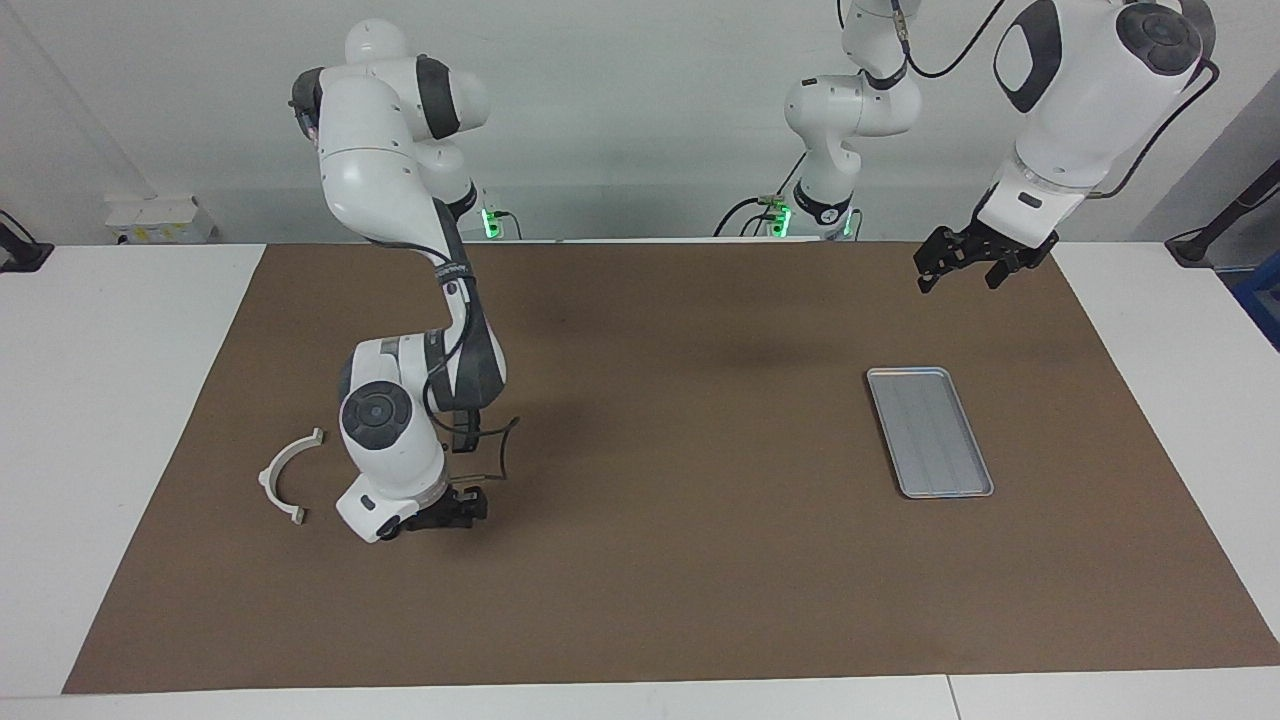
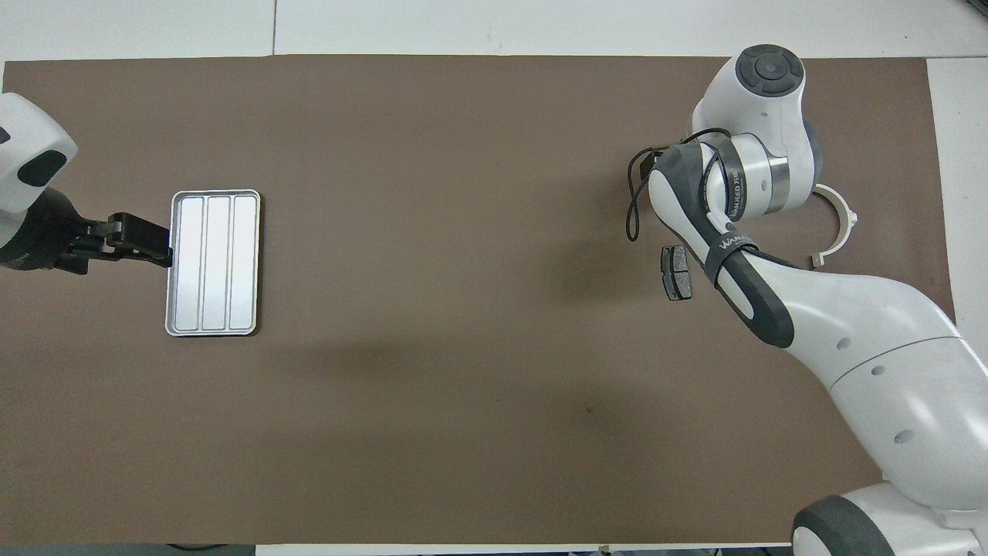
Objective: Pick bearing gear from pile to tray
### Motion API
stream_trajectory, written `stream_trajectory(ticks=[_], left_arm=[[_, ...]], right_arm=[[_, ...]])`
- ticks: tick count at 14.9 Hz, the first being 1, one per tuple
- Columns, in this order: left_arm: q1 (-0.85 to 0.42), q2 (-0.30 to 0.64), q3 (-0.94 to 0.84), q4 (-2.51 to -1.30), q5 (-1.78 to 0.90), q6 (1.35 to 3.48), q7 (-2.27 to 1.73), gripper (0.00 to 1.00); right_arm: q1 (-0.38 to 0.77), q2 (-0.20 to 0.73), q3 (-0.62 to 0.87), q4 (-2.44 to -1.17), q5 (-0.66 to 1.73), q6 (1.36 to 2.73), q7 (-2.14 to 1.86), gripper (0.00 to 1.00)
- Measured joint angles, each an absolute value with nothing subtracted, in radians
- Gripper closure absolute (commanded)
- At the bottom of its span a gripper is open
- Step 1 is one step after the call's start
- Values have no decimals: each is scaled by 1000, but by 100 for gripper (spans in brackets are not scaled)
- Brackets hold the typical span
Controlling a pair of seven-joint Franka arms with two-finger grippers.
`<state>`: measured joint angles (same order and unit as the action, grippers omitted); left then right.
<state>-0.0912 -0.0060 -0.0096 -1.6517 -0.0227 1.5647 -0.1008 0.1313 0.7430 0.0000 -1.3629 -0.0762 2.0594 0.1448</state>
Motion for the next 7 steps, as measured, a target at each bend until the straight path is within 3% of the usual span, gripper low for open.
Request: stream_trajectory(ticks=[5, 7], left_arm=[[-91, -6, -10, -1652, -23, 1565, -101, 0], [-91, -6, -10, -1652, -23, 1565, -101, 0]], right_arm=[[131, 731, -1, -1362, -76, 2000, 145, 11], [130, 730, -1, -1362, -76, 1998, 145, 25]])
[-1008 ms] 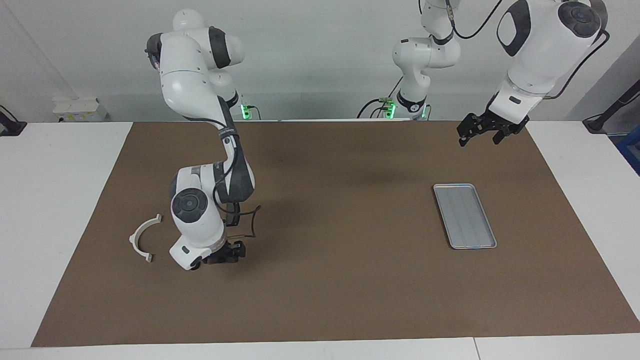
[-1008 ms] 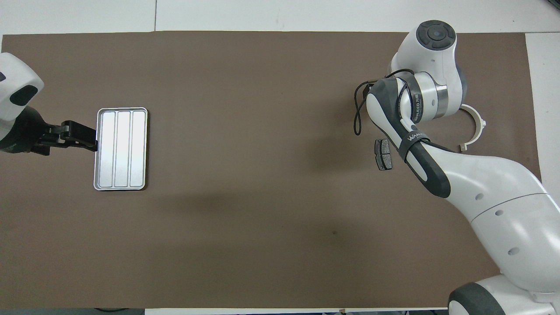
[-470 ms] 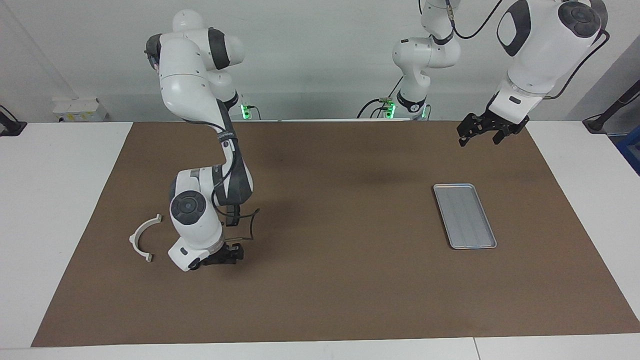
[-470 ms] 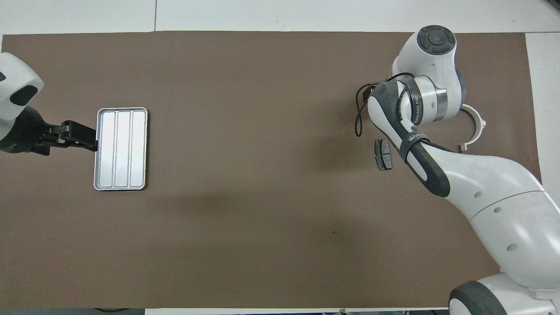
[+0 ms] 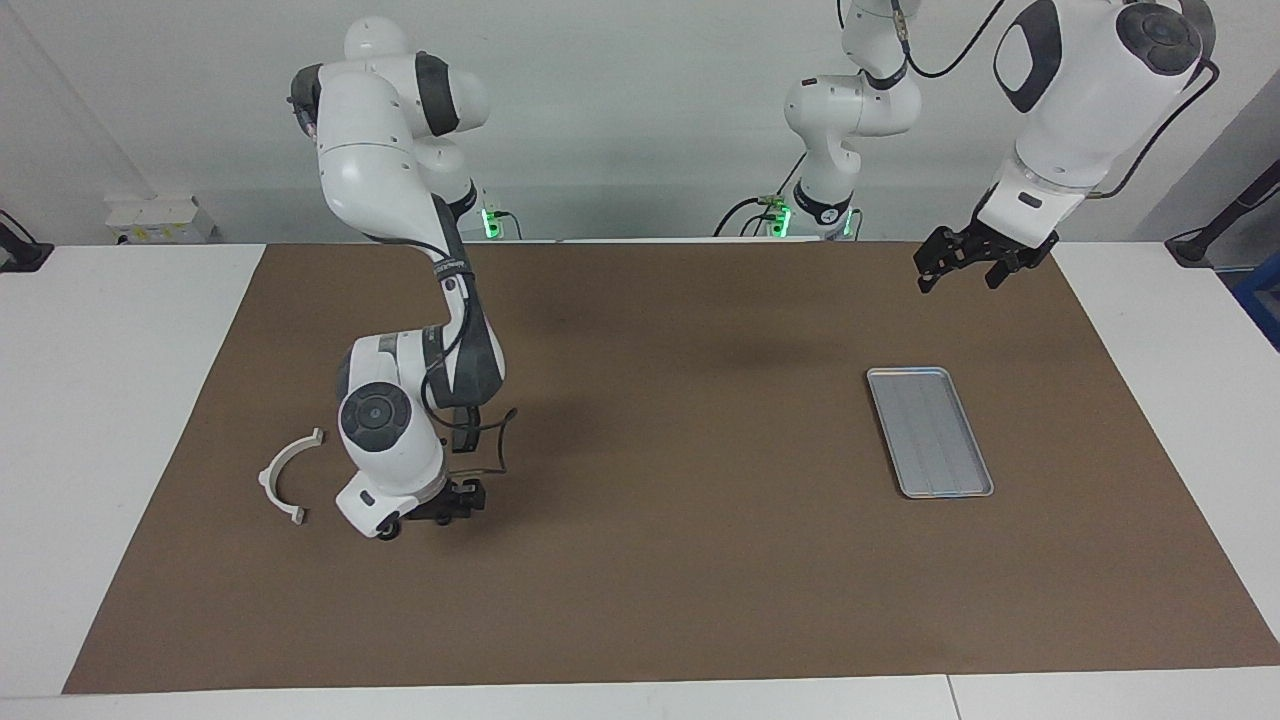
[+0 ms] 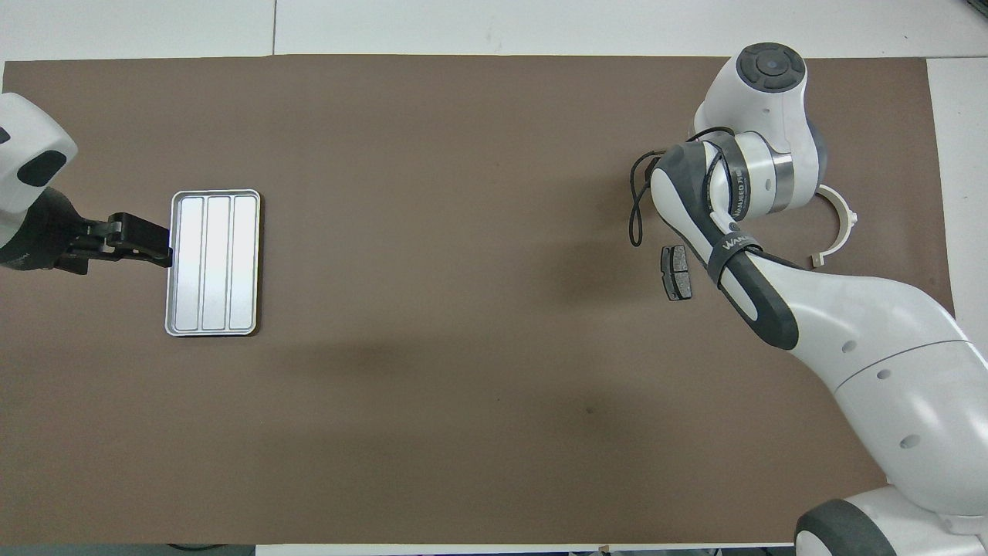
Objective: Pick bearing gear from pile to tray
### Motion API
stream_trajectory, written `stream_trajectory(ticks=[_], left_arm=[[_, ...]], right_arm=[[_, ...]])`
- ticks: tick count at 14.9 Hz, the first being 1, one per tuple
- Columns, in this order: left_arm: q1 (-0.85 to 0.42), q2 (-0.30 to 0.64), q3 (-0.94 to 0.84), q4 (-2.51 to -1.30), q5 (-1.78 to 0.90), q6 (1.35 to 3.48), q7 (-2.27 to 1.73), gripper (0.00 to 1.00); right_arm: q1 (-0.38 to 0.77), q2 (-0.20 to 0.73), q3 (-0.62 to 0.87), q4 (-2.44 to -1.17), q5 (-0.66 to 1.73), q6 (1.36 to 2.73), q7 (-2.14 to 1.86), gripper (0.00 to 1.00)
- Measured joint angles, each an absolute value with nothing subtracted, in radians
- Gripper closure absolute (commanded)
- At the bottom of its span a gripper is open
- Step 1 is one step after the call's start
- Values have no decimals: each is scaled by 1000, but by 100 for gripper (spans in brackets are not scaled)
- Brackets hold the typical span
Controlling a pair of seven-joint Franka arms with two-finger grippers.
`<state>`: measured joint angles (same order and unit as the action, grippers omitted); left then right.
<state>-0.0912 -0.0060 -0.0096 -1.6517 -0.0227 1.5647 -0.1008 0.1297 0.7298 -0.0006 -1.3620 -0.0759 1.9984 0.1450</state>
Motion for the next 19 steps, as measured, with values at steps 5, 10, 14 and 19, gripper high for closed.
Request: stream_trajectory(ticks=[5, 10, 14, 19], left_arm=[[-91, -6, -10, -1652, -23, 1565, -101, 0], [-91, -6, -10, -1652, -23, 1565, -101, 0], [-91, -6, -10, -1652, -23, 1565, -101, 0], [-91, -6, -10, -1652, -23, 1565, -101, 0]], right_arm=[[129, 726, 2, -1360, -66, 1999, 148, 60], [120, 721, -1, -1362, -65, 2001, 149, 89], [116, 716, 0, -1366, -63, 2003, 150, 100], [116, 715, 0, -1365, -65, 2002, 150, 100]])
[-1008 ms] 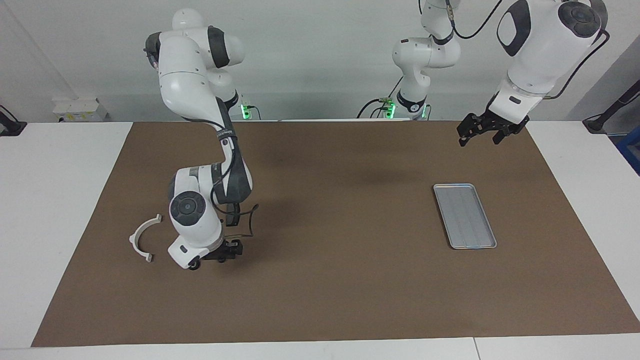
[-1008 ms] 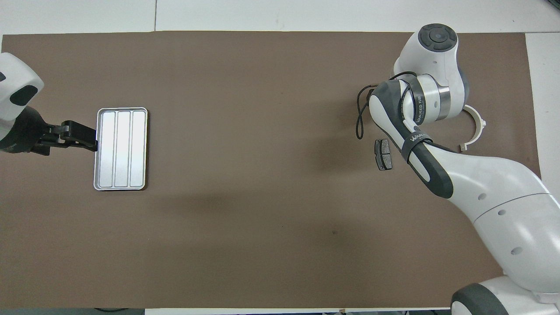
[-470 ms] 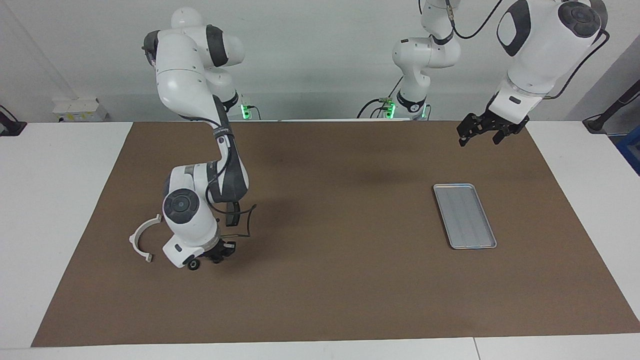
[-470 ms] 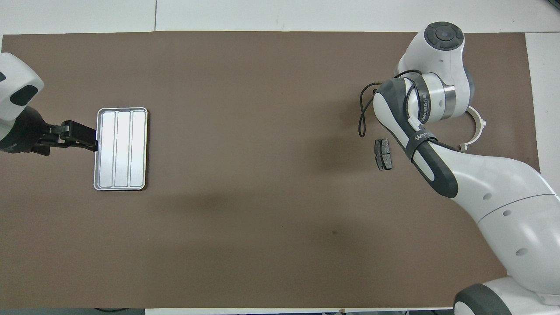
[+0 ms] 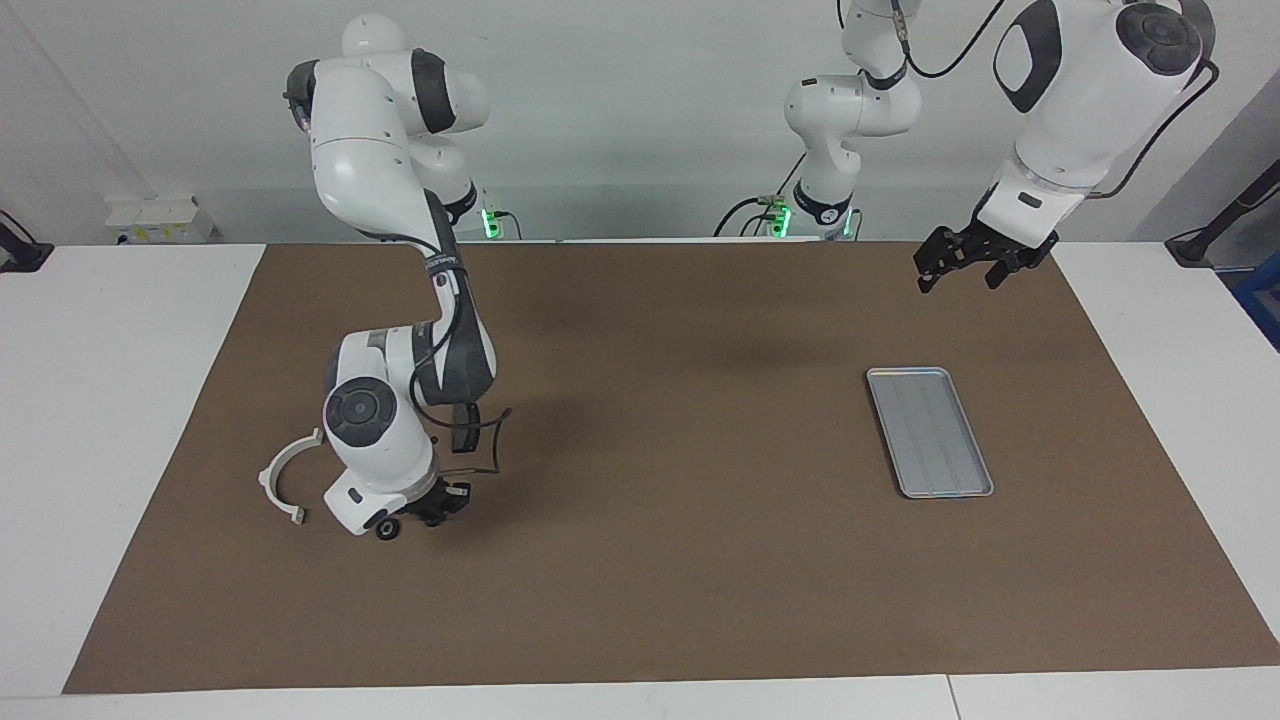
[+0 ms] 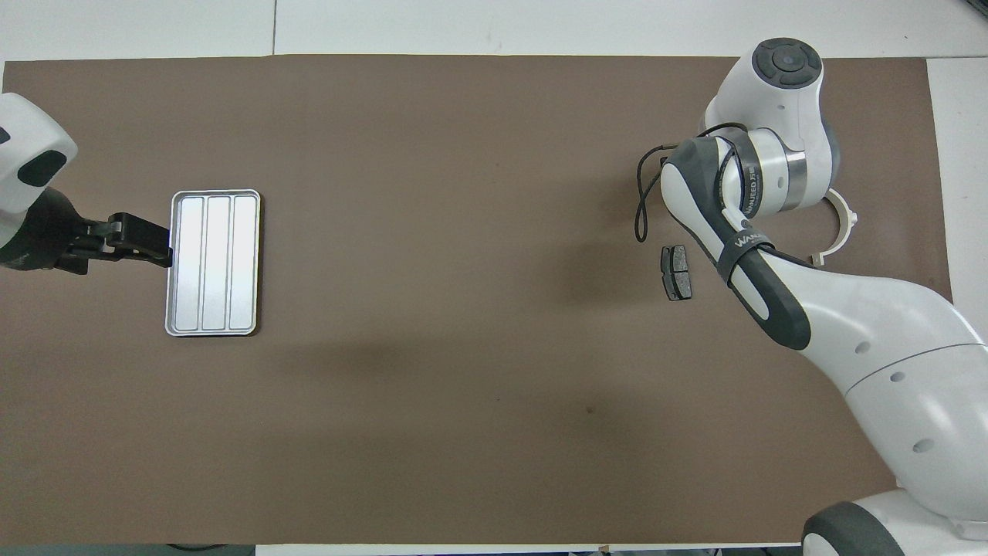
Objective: Pick bearing gear from pile to tray
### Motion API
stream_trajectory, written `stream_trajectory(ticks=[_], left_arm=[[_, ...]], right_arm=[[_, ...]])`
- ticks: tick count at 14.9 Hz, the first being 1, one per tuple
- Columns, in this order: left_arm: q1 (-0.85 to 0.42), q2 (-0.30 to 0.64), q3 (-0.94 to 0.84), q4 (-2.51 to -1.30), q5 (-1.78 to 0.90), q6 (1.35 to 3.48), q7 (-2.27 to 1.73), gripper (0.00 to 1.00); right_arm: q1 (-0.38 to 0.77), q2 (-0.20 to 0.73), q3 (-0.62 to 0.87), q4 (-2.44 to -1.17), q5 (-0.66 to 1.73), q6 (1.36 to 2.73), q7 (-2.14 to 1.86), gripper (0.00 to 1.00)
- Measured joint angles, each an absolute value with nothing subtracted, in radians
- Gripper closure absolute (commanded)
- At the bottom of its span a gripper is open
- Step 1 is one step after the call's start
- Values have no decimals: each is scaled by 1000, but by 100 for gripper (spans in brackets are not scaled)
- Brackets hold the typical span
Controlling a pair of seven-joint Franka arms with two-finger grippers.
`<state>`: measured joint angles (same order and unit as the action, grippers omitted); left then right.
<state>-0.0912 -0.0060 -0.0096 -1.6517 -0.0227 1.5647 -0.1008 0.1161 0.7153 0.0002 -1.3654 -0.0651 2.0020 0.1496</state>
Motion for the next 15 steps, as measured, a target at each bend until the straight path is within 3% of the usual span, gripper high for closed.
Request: stream_trajectory(ticks=[2, 5, 9, 12, 15], left_arm=[[-91, -6, -10, -1652, -23, 1565, -101, 0], [-91, -6, -10, -1652, -23, 1565, -101, 0], [-91, -6, -10, -1652, -23, 1565, -101, 0], [-91, -6, -10, -1652, -23, 1565, -101, 0], [-91, -6, -10, -1652, -23, 1565, -101, 0]], right_arm=[[117, 713, 0, -1354, -75, 1972, 150, 100], [133, 682, 4, -1263, -88, 1809, 150, 100], [217, 553, 10, -1178, -70, 1603, 202, 100], [319, 476, 17, -1178, -2, 1555, 446, 100], [458, 464, 19, -1180, 43, 1592, 798, 100]])
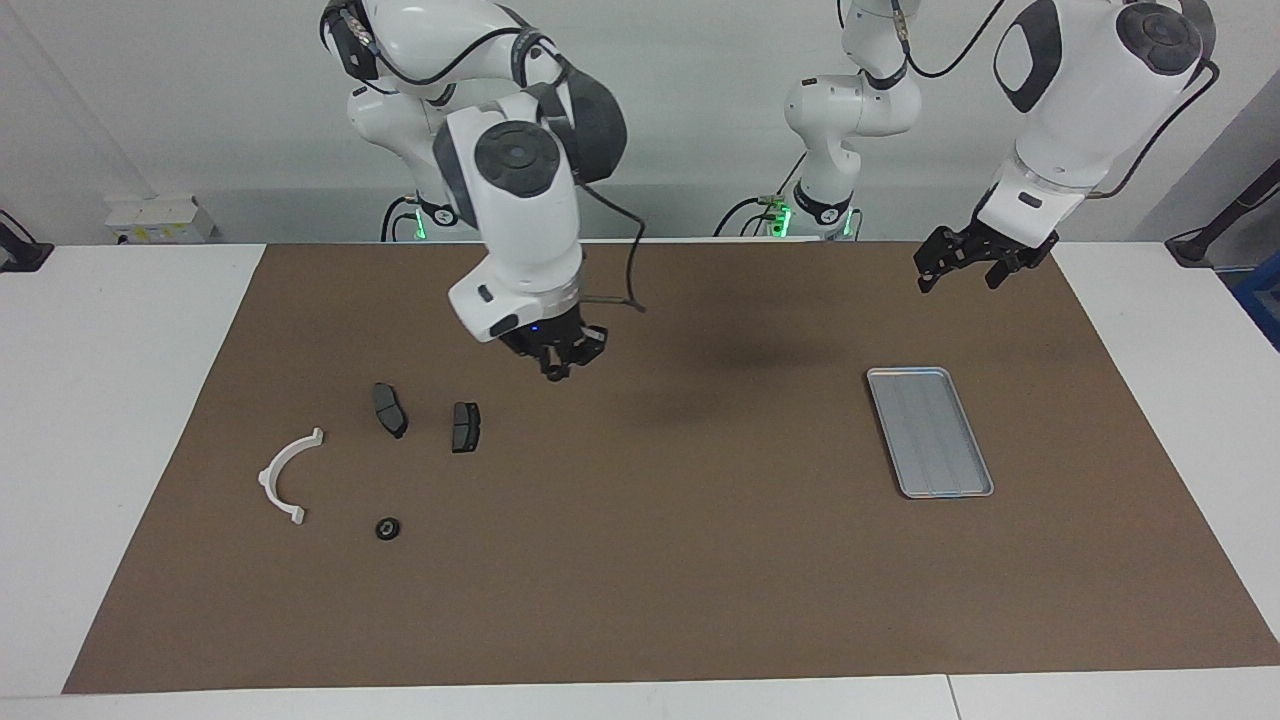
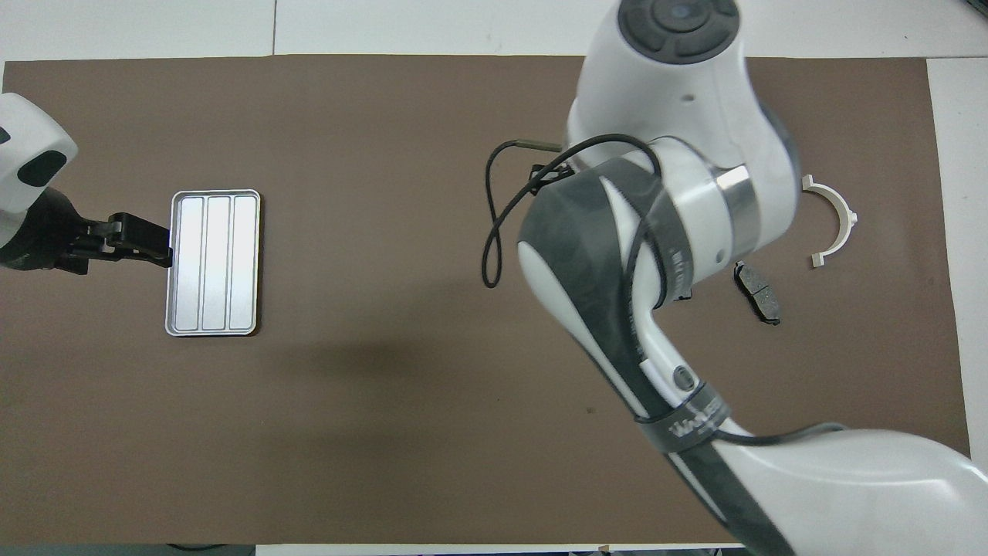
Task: Pick bearing gear from pile to tray
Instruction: 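Carry the gear to the table middle and open the right gripper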
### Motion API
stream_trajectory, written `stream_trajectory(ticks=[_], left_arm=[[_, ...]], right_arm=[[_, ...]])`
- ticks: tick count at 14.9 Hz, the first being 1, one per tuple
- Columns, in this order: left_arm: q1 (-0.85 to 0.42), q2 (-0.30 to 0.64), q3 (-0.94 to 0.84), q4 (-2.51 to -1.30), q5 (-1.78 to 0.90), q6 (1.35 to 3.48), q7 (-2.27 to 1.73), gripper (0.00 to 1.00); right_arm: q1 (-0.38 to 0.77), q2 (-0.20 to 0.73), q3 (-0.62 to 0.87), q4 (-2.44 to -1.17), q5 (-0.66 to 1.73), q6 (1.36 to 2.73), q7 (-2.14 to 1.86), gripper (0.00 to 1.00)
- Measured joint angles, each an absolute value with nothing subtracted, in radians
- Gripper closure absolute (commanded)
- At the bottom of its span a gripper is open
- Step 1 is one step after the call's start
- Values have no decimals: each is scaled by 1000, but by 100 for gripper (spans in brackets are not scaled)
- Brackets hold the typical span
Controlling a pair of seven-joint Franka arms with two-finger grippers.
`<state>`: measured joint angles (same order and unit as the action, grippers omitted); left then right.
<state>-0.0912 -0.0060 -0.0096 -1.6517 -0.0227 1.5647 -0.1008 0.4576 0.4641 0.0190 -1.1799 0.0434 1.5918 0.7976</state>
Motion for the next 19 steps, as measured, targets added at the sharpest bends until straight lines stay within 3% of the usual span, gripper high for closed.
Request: stream_trajectory(ticks=[7, 11, 14, 19], left_arm=[[-91, -6, -10, -1652, -23, 1565, -101, 0], [-91, -6, -10, -1652, -23, 1565, -101, 0], [-91, -6, -10, -1652, -23, 1565, -101, 0], [-91, -6, -10, -1652, -23, 1565, -101, 0]], right_arm=[[621, 516, 21, -1273, 66, 1869, 1166, 100], [684, 628, 20, -1319, 20, 2040, 1280, 100], [694, 712, 17, -1322, 7, 2151, 1306, 100], [692, 748, 15, -1325, 7, 2210, 1306, 100]])
